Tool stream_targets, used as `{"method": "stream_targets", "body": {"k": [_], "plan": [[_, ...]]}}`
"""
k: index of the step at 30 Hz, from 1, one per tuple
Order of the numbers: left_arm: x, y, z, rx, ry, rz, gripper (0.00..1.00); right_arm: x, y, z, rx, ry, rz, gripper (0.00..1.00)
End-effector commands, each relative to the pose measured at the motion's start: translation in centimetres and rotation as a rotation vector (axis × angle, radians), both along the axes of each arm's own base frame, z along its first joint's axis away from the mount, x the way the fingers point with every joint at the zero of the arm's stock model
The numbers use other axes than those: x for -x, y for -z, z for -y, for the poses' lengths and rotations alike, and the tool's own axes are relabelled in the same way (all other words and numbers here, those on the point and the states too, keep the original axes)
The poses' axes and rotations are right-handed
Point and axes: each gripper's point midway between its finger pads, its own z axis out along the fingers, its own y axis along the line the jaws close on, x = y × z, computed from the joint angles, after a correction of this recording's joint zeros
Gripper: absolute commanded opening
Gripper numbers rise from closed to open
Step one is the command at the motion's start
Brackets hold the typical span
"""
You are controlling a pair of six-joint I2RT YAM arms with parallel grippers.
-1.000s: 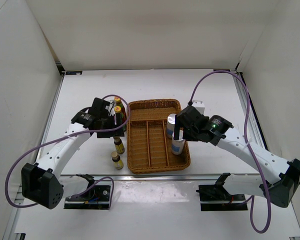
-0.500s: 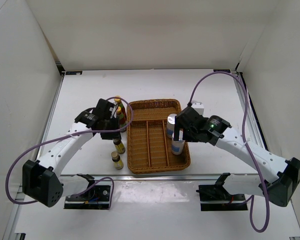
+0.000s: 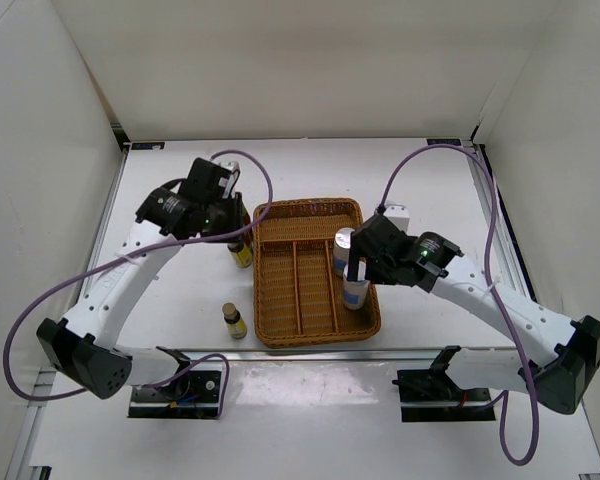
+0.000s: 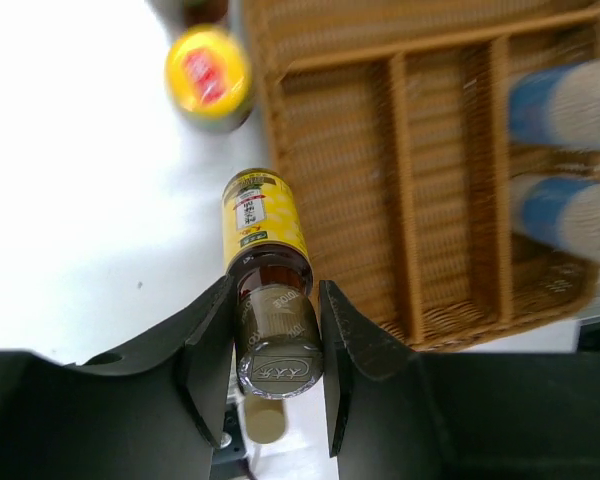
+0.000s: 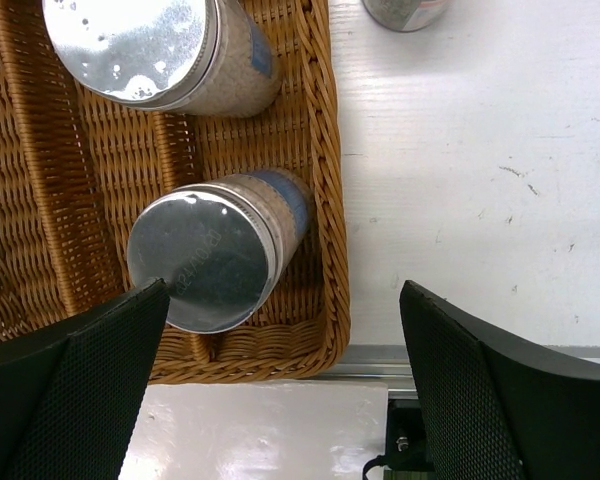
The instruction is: Organize the condiment bottles
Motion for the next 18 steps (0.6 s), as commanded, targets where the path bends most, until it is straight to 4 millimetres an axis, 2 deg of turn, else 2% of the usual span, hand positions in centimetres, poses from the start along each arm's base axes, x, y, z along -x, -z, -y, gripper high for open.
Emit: {"method": "stream_targets", "body": {"k": [1, 3, 4, 5, 6, 13, 14, 18], "plan": [[-1.1, -3.4, 1.6, 0.026, 0.04, 0.072, 0.11, 0.5, 0.4, 1.4, 0.039, 0.029, 0.004, 0.98], [-1.4, -4.5, 3.4, 0.061, 0.063, 0.083, 0.11, 0.5, 0.5, 1.7, 0.046, 0.038, -0.002, 0.98], [-1.6, -4.5, 3.9, 0.059, 0.074, 0.079, 0.11, 0.5, 0.3, 1.8, 0.039, 0.038, 0.004, 0.98], [-2.0, -3.7, 4.7, 0.051, 0.077, 0.053, 0.11, 0.5, 0.3, 2.1, 0.056, 0.043, 0.005, 0.98], [-2.2, -3.9, 5.9, 0.063, 0.105, 0.057, 0.11, 0.6, 0.1, 2.1, 0.042, 0.051, 0.011, 0.98], [-4.6, -1.2, 12.9, 0.098, 0.183, 0.034, 0.11, 1.3, -0.6, 4.0, 0.06, 0.084, 0.035, 0.98], [-4.7, -1.5, 13.0, 0.104, 0.183, 0.043, 0.11, 1.3, -1.0, 4.2, 0.052, 0.09, 0.053, 0.98], [-5.4, -0.7, 15.5, 0.104, 0.218, 0.04, 0.11, 2.0, -0.7, 5.4, 0.068, 0.102, 0.048, 0.98]]}}
